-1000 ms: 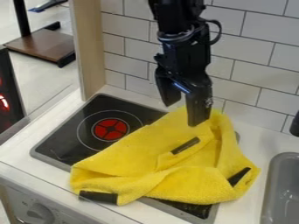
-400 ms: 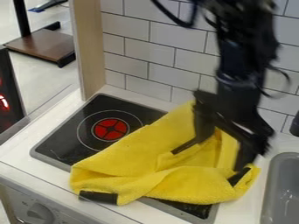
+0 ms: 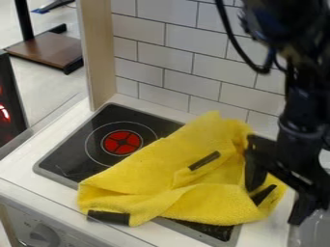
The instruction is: Fold the cloth from bottom right to top left
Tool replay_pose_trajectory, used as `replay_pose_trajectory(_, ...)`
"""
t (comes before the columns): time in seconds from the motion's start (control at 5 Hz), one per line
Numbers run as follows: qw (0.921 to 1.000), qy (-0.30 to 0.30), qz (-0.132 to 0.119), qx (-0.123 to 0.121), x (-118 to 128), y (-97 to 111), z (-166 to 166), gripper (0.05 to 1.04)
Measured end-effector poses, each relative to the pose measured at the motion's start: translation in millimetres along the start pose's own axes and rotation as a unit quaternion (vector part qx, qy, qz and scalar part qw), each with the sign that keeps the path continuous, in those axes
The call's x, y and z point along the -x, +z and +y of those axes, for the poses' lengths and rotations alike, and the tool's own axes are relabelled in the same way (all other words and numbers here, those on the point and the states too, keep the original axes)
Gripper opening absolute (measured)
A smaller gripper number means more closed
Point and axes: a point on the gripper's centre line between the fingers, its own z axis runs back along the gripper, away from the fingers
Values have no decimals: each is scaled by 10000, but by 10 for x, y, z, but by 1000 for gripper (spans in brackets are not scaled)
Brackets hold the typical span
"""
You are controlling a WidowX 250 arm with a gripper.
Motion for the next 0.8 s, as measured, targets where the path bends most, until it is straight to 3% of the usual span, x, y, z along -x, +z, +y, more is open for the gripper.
replay_pose_trajectory(0.6,9999,160,-16,-61,-47,-50,5,999)
replay_pose_trajectory(0.8,9997,52,171,-172,1,-170,44,999)
